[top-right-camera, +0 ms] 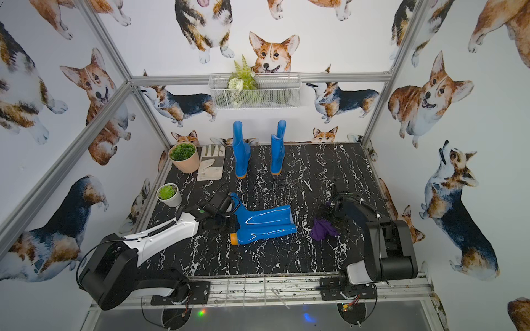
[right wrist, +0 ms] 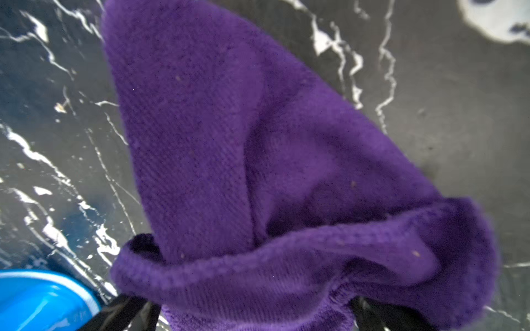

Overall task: Wipe the rubber boots with a cloth
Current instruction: Move the rubber boot to the center of the board, then pick up the cleaning item at the center of the board, then wipe the dirt off the rubber boot.

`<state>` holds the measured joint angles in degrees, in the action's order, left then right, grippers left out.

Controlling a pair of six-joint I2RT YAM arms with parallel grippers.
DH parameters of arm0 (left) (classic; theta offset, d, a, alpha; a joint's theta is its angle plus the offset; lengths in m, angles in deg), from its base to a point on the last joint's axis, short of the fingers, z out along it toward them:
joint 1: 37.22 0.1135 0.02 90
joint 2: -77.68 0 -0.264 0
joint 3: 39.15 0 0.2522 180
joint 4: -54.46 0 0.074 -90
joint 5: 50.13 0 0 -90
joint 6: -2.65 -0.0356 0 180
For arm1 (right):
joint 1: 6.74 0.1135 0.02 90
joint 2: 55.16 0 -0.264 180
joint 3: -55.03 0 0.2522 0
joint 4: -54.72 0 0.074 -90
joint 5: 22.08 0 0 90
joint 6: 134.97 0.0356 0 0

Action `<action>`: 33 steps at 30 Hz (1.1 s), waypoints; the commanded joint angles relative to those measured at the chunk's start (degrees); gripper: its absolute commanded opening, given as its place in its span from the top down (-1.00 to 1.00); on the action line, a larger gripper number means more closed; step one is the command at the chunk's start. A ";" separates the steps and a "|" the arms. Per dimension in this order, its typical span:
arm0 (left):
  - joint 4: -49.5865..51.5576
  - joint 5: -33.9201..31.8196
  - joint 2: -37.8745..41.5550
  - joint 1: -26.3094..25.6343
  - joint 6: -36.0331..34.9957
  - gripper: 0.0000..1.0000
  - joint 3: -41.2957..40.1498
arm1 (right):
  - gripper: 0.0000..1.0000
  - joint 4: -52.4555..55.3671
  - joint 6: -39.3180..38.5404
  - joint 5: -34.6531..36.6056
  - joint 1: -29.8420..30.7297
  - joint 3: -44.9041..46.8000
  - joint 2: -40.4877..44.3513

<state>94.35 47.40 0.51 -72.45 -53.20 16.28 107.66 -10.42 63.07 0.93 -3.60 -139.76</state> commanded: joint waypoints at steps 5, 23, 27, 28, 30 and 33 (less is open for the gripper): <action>1.19 2.48 0.61 1.20 0.88 0.14 -0.39 | -0.73 2.56 0.04 3.80 6.83 -5.09 -11.04; -4.35 7.18 -3.95 -0.75 6.51 0.56 -0.13 | 1.00 3.09 -3.57 -2.48 10.09 -10.46 7.42; -6.05 5.54 -6.88 -4.57 9.44 0.61 3.77 | 1.00 4.98 -1.85 1.34 17.13 -13.13 11.00; -6.04 5.14 -8.19 -5.55 9.68 0.62 4.91 | 1.00 7.01 -1.78 4.01 19.30 -14.31 11.19; -5.61 4.16 -11.07 -7.08 10.06 0.56 7.63 | 1.00 9.40 -0.37 7.16 21.55 -14.84 12.58; -5.55 5.03 -12.97 -7.45 13.02 0.15 10.46 | 1.00 4.59 4.07 4.52 24.90 -13.10 14.28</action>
<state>89.17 51.14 -11.14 -79.46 -44.48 24.69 113.06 -11.82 65.57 22.63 -17.52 -126.58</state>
